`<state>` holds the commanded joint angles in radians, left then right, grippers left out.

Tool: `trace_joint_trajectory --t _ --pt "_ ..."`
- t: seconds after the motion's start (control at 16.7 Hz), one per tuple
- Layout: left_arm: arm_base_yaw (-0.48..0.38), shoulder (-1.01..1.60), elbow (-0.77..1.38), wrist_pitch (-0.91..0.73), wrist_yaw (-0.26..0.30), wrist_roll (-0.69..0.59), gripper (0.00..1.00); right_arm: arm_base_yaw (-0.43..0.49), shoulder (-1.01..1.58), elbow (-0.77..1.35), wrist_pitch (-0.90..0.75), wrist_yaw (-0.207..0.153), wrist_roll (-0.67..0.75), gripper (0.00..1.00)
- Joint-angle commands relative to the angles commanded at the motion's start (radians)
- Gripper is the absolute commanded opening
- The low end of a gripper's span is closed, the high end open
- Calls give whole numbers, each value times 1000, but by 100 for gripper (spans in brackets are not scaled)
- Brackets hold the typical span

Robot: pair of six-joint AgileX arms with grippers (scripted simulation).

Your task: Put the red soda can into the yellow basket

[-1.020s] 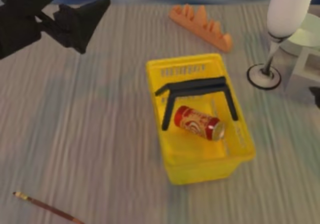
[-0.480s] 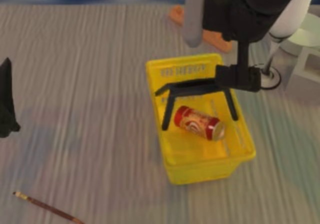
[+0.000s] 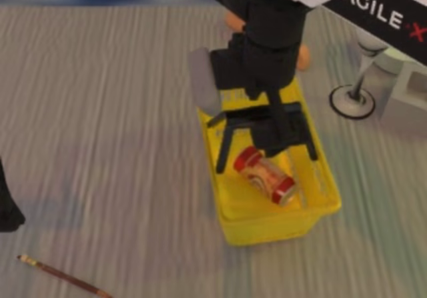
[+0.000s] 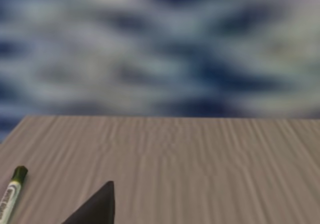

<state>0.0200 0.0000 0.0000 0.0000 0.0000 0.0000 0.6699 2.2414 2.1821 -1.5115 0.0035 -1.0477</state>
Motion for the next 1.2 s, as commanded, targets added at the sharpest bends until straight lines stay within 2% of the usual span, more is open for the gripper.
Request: trace_joint_trajectory --t 0.84,1.2 --pt "0 0 0 0 0 0 100 1 -15 -104 89 0 1 100" --pt "0 0 0 0 0 0 100 1 -15 -104 89 0 1 55"
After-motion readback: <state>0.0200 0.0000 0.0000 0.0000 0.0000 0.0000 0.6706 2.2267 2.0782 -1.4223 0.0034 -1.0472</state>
